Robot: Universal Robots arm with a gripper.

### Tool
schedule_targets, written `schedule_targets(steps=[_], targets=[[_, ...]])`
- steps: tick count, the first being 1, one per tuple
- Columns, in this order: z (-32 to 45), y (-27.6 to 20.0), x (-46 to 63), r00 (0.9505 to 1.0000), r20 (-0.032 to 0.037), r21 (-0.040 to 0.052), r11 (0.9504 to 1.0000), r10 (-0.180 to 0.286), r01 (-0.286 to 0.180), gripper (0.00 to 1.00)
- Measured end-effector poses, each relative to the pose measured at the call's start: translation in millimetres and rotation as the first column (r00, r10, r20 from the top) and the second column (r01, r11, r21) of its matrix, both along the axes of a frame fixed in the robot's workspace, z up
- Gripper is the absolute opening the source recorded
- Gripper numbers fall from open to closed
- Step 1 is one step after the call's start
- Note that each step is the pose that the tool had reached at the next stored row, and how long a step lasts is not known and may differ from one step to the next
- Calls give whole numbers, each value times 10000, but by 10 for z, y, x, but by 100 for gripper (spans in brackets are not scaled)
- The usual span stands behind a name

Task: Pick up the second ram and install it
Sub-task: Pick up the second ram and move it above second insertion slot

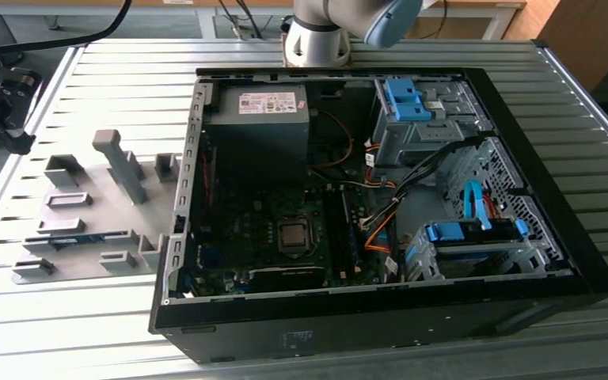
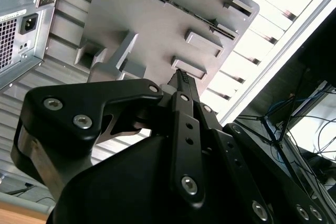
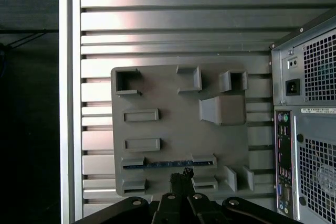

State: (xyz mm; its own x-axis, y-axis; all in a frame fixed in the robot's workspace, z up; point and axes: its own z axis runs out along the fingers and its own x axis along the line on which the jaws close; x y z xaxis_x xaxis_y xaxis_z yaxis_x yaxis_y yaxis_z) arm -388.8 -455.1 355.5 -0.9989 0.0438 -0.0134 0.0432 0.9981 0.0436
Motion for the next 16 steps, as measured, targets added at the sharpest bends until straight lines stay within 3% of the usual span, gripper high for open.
schedule_targets(steps=[5,9,13,16], targets=[[0,0,0,10000,-1,0,10000,45,-45,10],[-1,0,0,9989,-1,0,9989,459,-459,10],[-5,0,0,9932,-1,-1,9932,1164,-1164,10],[-10,0,0,9855,-2,-1,9855,1695,-1695,10]])
